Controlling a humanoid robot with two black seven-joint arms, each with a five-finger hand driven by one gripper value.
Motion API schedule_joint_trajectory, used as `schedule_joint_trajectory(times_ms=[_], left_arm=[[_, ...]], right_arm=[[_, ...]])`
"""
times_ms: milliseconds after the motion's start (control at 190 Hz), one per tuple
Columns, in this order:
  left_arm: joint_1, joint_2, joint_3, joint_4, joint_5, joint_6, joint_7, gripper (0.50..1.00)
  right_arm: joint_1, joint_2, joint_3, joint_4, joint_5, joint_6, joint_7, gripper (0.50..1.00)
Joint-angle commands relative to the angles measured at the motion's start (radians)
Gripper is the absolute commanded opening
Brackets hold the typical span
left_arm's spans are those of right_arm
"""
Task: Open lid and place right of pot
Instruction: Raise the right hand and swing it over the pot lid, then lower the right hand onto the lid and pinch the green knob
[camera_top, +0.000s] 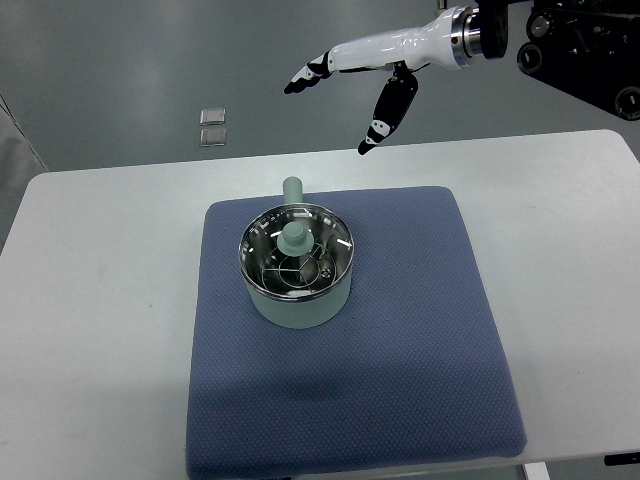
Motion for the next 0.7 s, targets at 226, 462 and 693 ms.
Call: schedule_joint_trajectory(times_ms=[226,462,693], left_arm=[[0.0,0.0,0.001,0.0,-0.001,0.0,0.0,1.0],[0.0,0.0,0.0,0.0,-0.001,0.0,0.0,1.0],[0.0,0.0,0.0,0.0,0.001,0.0,0.0,1.0]], right_arm=[[0.062,0.158,-0.046,0.067,-0.138,0.035,0.002,0.94],[0.051,0.207,-0.121,0.047,-0.198,-0.048,0.001,0.936],[0.037,0.235,-0.152,0.025,-0.274,-0.085,-0.001,0.928]])
